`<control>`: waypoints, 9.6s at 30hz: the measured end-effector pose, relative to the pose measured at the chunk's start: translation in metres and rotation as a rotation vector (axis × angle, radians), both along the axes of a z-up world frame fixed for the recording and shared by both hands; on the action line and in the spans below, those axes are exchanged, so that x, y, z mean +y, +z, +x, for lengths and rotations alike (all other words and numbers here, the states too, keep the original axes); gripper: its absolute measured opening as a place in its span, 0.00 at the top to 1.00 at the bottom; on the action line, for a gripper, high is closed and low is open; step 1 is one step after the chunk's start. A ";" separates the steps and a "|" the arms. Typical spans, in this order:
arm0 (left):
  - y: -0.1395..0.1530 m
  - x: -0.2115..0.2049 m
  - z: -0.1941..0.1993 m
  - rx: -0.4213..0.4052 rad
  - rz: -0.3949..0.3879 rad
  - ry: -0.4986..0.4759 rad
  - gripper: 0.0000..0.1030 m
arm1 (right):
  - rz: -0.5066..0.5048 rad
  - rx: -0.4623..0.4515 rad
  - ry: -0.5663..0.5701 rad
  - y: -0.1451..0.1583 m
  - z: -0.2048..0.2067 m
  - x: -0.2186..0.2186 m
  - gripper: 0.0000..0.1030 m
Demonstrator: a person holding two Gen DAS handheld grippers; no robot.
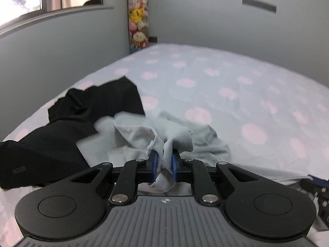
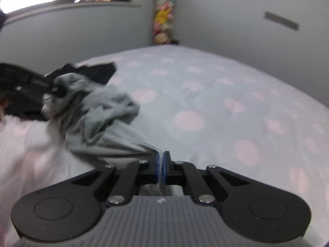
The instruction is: Fold clothes
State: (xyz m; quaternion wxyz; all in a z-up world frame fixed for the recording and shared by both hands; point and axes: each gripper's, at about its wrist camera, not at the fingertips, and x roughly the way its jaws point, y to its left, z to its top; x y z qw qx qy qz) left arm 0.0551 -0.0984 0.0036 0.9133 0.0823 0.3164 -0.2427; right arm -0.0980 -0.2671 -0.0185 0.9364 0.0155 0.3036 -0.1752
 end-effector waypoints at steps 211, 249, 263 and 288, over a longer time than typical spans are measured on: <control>-0.032 0.031 -0.015 0.296 0.043 -0.106 0.43 | 0.267 0.017 -0.611 0.000 -0.206 -0.196 0.44; -0.071 0.036 -0.021 0.171 0.060 -0.044 0.96 | 0.135 0.140 -0.535 -0.013 -0.183 -0.179 0.95; -0.023 0.077 -0.008 -0.071 -0.084 0.171 0.97 | -0.169 -0.100 -0.824 0.097 -0.207 -0.199 0.96; -0.038 0.084 0.004 -0.099 0.150 0.361 0.69 | -0.035 0.192 -0.809 0.052 -0.257 -0.221 0.68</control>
